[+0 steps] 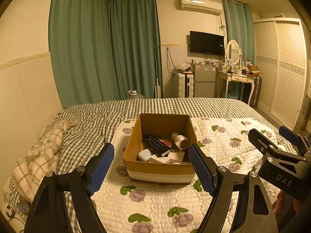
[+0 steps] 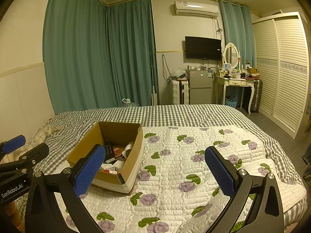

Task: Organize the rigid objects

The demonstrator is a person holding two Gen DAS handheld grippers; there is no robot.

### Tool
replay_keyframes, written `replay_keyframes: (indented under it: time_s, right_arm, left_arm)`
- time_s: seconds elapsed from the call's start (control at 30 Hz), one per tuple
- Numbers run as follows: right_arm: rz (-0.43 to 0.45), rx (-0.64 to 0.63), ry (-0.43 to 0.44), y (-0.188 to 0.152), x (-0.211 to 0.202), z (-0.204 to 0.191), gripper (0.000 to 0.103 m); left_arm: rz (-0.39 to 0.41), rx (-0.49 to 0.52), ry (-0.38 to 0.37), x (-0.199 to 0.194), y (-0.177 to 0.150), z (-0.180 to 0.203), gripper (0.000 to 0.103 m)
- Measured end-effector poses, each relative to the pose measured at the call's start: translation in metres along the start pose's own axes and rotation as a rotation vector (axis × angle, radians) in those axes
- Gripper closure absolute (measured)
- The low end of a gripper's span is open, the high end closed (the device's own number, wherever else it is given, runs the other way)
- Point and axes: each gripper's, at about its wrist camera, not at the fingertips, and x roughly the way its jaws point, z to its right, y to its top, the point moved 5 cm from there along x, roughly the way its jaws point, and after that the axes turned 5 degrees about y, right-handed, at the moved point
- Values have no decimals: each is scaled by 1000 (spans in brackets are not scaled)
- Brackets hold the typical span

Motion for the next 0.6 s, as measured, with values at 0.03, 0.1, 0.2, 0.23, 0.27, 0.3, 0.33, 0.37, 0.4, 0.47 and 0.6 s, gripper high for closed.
replay_keyframes:
  time_s: [0.03, 0.1, 0.2, 0.23, 0.27, 0.3, 0.33, 0.37, 0.4, 0.47, 0.6]
  right_arm:
    - [0, 0, 0, 0, 0, 0, 0]
    - [-2, 1, 0, 0, 0, 0, 0]
    - [-2, 0, 1, -1, 0, -1, 0]
    - [-3, 0, 1, -1, 0, -1, 0]
    - [-4, 0, 2, -2, 0, -1, 0]
    - [-3, 0, 1, -2, 0, -1, 0]
    - [-3, 0, 2, -2, 0, -1, 0]
    - [-4, 0, 1, -2, 0, -1, 0]
    - [-4, 0, 2, -2, 0, -1, 0]
    - [-4, 0, 1, -2, 0, -1, 0]
    - [-4, 0, 2, -3, 0, -1, 0]
  left_arm:
    - [0, 1, 0, 0, 0, 0, 21]
    - [0, -1, 0, 0, 0, 0, 21]
    - [-1, 0, 0, 0, 0, 0, 21]
    - [0, 0, -1, 0, 0, 0, 21]
    - [-1, 1, -1, 0, 0, 0, 21]
    - [0, 1, 0, 0, 0, 0, 21]
    - [0, 1, 0, 0, 0, 0, 21]
    - [0, 1, 0, 0, 1, 0, 21]
    - [-1, 0, 1, 0, 1, 0, 21]
    - [0, -3, 6, 0, 0, -1, 21]
    - [4, 0, 0, 0, -4, -2, 21]
